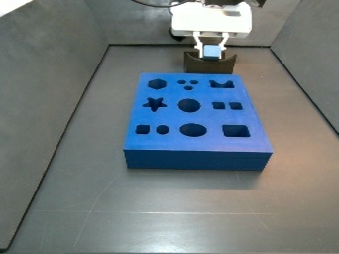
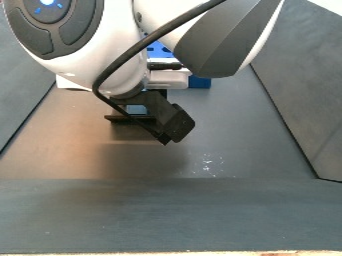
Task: Pick up the rectangle object. Move up. Place the rectangle object on the fixture. Regrasp the rectangle object. Move to above the board. Insert the rectangle object.
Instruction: Place the rectangle object on the fixture, then regrasp the rectangle object.
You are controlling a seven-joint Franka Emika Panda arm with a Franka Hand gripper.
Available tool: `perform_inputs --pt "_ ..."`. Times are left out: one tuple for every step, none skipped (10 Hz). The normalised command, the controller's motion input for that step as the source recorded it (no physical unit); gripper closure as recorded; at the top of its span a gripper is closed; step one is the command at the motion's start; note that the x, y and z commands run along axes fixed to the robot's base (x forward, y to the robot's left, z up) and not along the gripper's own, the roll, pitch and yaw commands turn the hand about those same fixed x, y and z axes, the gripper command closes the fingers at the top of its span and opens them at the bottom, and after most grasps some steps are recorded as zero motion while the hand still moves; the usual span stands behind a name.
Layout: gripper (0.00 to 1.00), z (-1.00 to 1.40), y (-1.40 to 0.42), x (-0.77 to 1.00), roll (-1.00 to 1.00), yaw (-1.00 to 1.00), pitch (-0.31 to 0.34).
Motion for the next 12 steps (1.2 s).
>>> perform_inputs --pt "1.00 -0.20 0.04 0.07 -0.15 -0.02 -0.070" --pt "0.00 0.00 0.00 0.00 0.00 0.00 0.000" --pt "0.00 1.00 0.00 0.00 0.01 0.02 -0.001" --pt "0.00 1.00 0.00 0.00 0.01 0.02 0.002" --pt "0.00 1.00 0.00 -0.03 0.05 0.03 0.030" --pt "0.00 0.95 0.00 -0.06 0.10 0.03 0.084" --pt "0.00 0.68 0.00 -0.06 0.10 0.02 0.120" --pt "0.00 0.22 0.00 -0.05 0.10 0.00 0.135" --pt "0.00 0.78 -0.87 -0.10 1.00 0.03 0.056" --pt "0.00 0.63 -0.81 -0.11 1.00 0.03 0.053" --pt "0.00 0.17 -0.44 -0.11 1.00 0.03 0.036" --pt "0.00 0.01 -0.09 -0.04 1.00 0.03 0.041"
